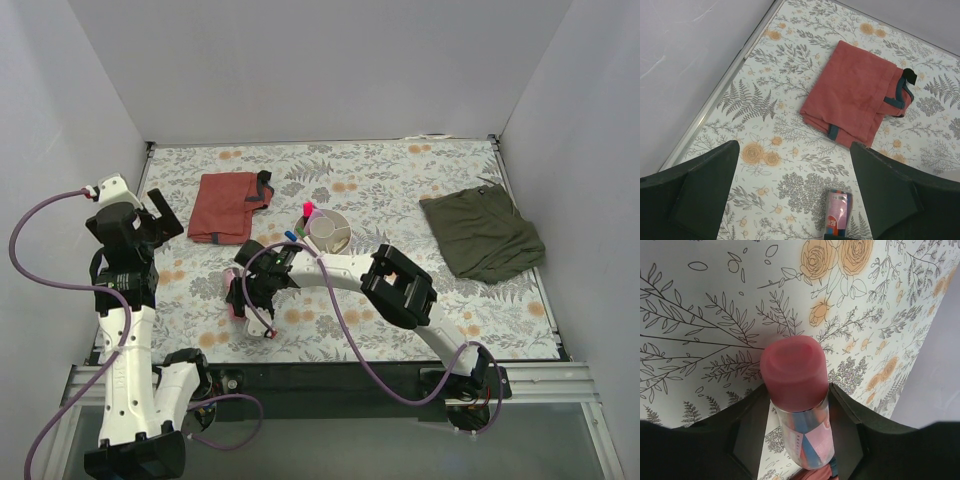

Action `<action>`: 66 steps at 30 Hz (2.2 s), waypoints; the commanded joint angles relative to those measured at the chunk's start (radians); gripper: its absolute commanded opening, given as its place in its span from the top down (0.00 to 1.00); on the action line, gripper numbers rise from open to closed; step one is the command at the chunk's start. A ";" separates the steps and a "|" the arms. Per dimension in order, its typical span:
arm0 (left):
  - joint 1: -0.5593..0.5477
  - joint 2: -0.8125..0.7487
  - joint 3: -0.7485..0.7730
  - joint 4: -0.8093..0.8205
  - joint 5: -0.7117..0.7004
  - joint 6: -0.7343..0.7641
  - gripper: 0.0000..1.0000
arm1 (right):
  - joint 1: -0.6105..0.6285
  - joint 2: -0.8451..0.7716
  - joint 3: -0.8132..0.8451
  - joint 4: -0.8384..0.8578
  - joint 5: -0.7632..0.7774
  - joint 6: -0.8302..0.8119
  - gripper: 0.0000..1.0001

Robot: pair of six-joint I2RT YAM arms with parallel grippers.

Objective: Sort the stationery into containers
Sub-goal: Pick up the stationery from the center of the board, then place the stationery in the storage box.

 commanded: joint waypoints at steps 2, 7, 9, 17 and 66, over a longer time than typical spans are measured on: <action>0.009 -0.027 0.000 -0.010 0.009 0.001 0.06 | 0.001 0.024 -0.041 -0.090 0.018 -0.727 0.95; 0.010 -0.033 -0.009 -0.003 0.009 0.004 0.05 | -0.017 0.000 0.076 0.005 0.000 -0.369 0.99; 0.010 -0.033 -0.011 0.008 0.012 0.011 0.06 | -0.028 -0.017 0.155 0.013 0.004 -0.249 0.99; 0.010 -0.021 -0.021 0.054 0.047 0.021 0.06 | -0.118 -0.192 0.135 0.060 0.042 0.286 0.99; -0.120 0.519 0.015 0.255 0.506 0.120 0.07 | -0.796 -0.789 -0.346 0.446 -0.073 1.859 0.99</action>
